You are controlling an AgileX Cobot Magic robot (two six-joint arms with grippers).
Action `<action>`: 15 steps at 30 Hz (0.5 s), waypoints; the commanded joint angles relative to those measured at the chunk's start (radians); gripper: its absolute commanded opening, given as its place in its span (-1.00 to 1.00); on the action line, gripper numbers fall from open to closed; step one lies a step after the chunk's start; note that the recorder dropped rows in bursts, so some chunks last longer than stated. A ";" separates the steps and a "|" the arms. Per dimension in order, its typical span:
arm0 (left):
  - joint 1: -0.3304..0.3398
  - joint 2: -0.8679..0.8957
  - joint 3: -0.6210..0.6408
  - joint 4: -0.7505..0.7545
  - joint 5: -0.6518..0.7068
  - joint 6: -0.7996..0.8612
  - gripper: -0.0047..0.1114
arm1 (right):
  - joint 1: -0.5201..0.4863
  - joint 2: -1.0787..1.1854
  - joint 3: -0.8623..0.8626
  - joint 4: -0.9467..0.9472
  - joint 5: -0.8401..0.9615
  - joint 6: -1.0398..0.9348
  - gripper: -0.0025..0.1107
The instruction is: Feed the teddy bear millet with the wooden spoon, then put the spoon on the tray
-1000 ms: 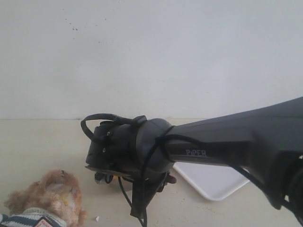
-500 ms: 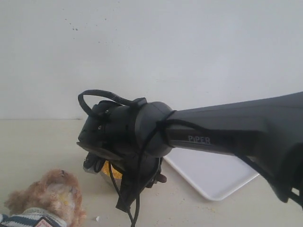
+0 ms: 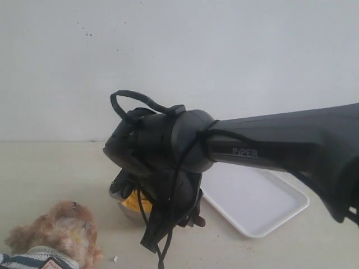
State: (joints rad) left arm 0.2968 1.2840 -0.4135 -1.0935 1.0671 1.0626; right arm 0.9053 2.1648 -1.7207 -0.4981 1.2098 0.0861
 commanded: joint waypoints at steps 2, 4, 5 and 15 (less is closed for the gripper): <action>0.001 0.001 0.002 -0.016 0.022 0.004 -0.85 | -0.039 -0.054 -0.005 0.020 0.011 -0.036 -0.96; 0.001 0.001 0.002 -0.016 0.022 0.004 -0.85 | -0.049 -0.072 -0.005 0.035 0.011 -0.036 -0.96; 0.001 0.001 0.002 -0.016 0.022 0.004 -0.85 | -0.051 -0.077 -0.005 0.045 0.011 -0.044 -0.96; 0.001 0.001 0.002 -0.016 0.021 0.004 -0.85 | -0.108 -0.144 -0.005 0.343 0.011 -0.133 -0.96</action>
State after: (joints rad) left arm 0.2968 1.2840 -0.4135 -1.0935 1.0671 1.0626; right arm 0.8080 2.0499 -1.7207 -0.2427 1.2158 -0.0179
